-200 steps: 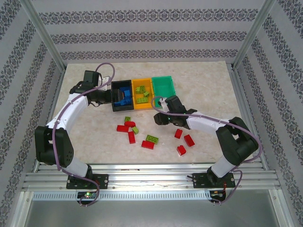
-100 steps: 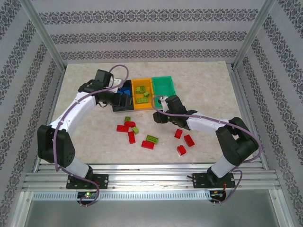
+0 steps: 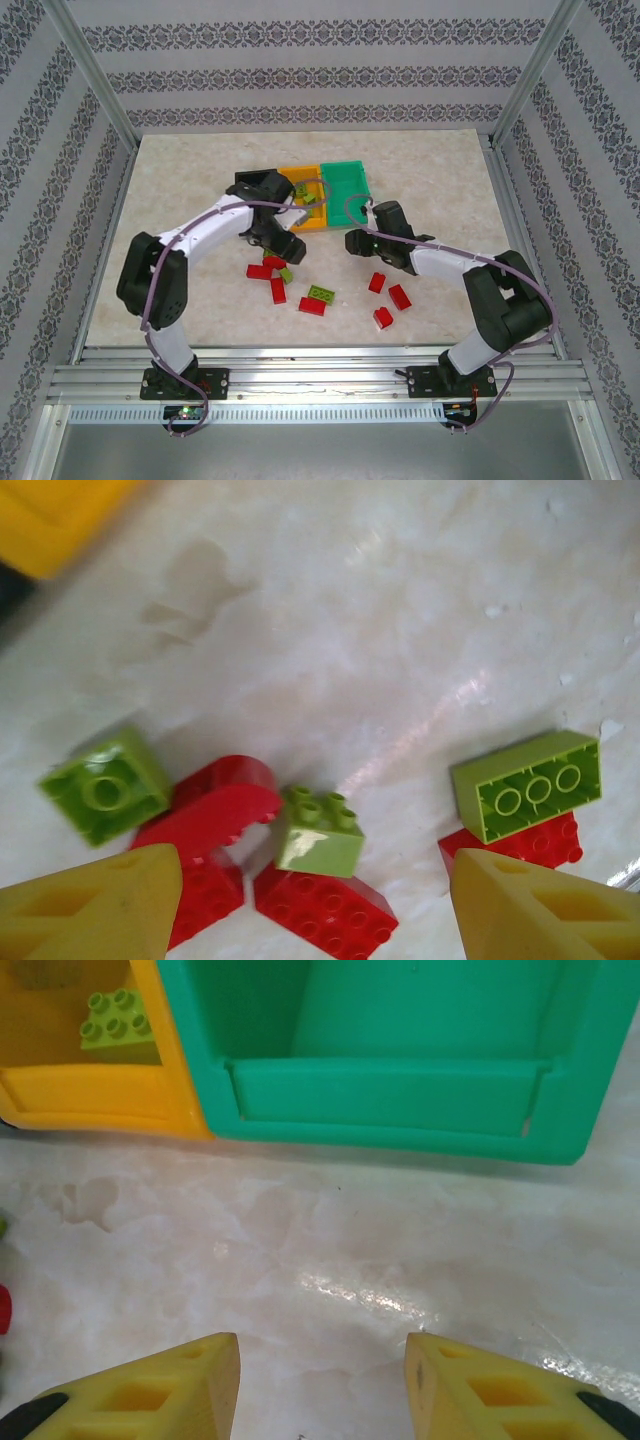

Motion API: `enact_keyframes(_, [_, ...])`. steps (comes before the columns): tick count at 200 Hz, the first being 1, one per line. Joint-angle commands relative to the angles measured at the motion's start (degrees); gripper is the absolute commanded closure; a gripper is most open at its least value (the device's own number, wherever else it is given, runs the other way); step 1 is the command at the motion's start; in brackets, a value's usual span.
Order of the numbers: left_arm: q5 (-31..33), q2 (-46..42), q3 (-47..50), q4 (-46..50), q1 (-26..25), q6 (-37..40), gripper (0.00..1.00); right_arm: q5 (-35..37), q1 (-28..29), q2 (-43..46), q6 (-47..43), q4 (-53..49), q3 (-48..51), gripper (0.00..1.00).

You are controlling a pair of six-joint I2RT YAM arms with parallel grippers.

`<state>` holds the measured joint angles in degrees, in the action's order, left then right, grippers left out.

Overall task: Sort the legos into containers by color
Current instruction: Pick up the lego from the center of the table.

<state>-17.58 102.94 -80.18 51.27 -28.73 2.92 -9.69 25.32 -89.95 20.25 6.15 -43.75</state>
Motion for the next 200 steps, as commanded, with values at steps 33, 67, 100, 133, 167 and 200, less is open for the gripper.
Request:
enact_keyframes(33, [2.4,3.1,-1.4,4.3,-3.5,2.0,0.31,-1.4,-0.8,1.6,1.3,2.0,0.9,0.52])
enact_keyframes(67, [8.7,6.0,-1.8,5.7,-8.4,2.4,0.32,-1.2,-1.0,1.7,1.1,1.8,0.9,0.52])
enact_keyframes(100, [14.1,5.8,-2.0,6.5,-9.3,2.4,0.33,-1.3,-1.0,1.9,1.1,1.9,1.0,0.52])
enact_keyframes(133, [16.9,6.9,-2.5,7.7,-9.2,1.9,0.33,-1.9,-1.1,1.3,1.3,2.0,0.8,0.52])
enact_keyframes(167, [16.9,8.0,-2.9,8.3,-9.2,1.2,0.34,-2.3,-1.0,1.0,1.4,2.1,0.7,0.52])
enact_keyframes(200, [14.7,10.0,-3.2,8.7,-9.2,1.0,0.34,-2.2,-1.0,1.0,1.4,2.0,0.7,0.52])
